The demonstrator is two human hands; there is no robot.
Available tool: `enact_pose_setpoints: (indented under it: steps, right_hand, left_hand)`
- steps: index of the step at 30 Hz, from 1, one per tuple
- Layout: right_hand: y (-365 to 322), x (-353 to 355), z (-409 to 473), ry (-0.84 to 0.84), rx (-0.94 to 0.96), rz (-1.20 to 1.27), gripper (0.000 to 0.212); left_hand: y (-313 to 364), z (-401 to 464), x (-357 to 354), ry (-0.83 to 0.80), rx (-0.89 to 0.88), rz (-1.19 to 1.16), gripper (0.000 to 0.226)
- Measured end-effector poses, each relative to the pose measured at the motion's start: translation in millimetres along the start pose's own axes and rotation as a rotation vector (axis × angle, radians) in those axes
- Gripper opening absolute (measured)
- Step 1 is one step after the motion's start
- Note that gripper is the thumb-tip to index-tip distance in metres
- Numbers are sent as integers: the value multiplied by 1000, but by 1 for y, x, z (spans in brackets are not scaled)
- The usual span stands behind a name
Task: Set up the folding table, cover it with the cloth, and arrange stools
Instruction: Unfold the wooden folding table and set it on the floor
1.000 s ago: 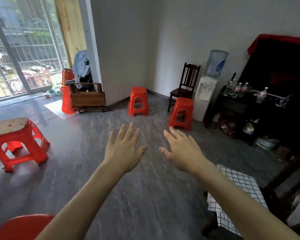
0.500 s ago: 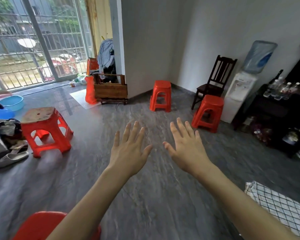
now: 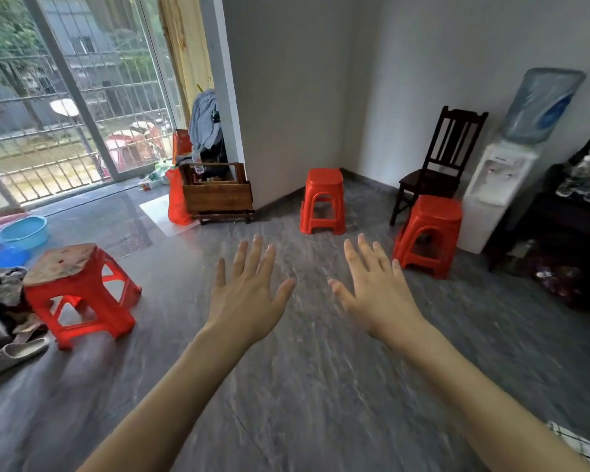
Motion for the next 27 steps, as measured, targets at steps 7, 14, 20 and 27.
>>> enact_pose_setpoints:
  steps: [7,14,20,27]
  right_hand:
    - [39,36,100,3,55,11,74]
    - [21,27,185,-54,123,30,73]
    - [-24,12,280,-96,171,12,74]
    - [-112,12,403,-116,215,-20,73]
  left_hand:
    - [8,91,16,-7,29,43,80]
    - [-24,161,21,-4,67,13,75]
    - [-90,224,13,-66,123,-16,77]
    - [-204,306,58,-18,153,-52,75]
Point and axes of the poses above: each hand's wrist, its own z-axis towards the middle knuckle, its own x-axis out of the back of the hand, y = z × x, the point moved 10 cm from there along z, towards the middle knuckle, and after that the axes turned 14 degrees about -y, right-handed, at the moved point
